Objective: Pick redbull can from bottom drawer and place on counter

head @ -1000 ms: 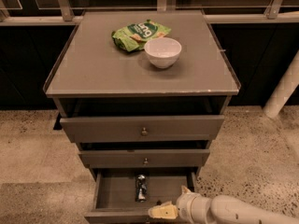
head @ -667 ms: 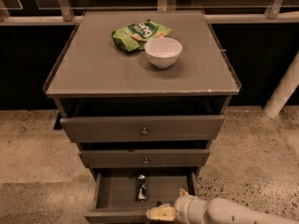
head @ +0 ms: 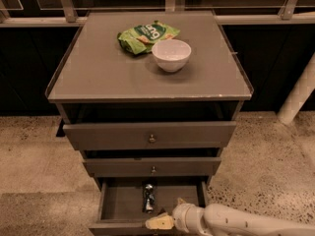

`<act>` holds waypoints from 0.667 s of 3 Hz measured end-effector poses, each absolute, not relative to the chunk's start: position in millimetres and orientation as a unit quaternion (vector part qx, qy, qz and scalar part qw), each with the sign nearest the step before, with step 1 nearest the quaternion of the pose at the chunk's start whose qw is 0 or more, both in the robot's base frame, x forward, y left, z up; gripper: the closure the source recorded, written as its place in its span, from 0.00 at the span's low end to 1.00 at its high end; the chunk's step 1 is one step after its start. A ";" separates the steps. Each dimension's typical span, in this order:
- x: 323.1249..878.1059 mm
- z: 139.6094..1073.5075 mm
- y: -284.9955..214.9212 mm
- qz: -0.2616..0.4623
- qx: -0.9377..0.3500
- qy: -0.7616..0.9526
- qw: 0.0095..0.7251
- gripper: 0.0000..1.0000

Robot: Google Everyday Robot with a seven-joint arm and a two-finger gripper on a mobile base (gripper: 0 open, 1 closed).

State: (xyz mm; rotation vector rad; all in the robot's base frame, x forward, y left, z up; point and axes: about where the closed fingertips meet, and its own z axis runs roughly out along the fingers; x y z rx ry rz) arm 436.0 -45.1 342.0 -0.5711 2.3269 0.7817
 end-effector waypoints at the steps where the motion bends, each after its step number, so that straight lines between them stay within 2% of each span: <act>1: 457.1 323.7 -25.6 0.306 -0.237 0.872 0.298 0.00; 2: 461.8 324.0 -23.0 0.307 -0.239 0.871 0.299 0.00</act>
Offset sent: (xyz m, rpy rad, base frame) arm 0.0186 0.0171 -0.0163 0.0063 0.0012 0.0455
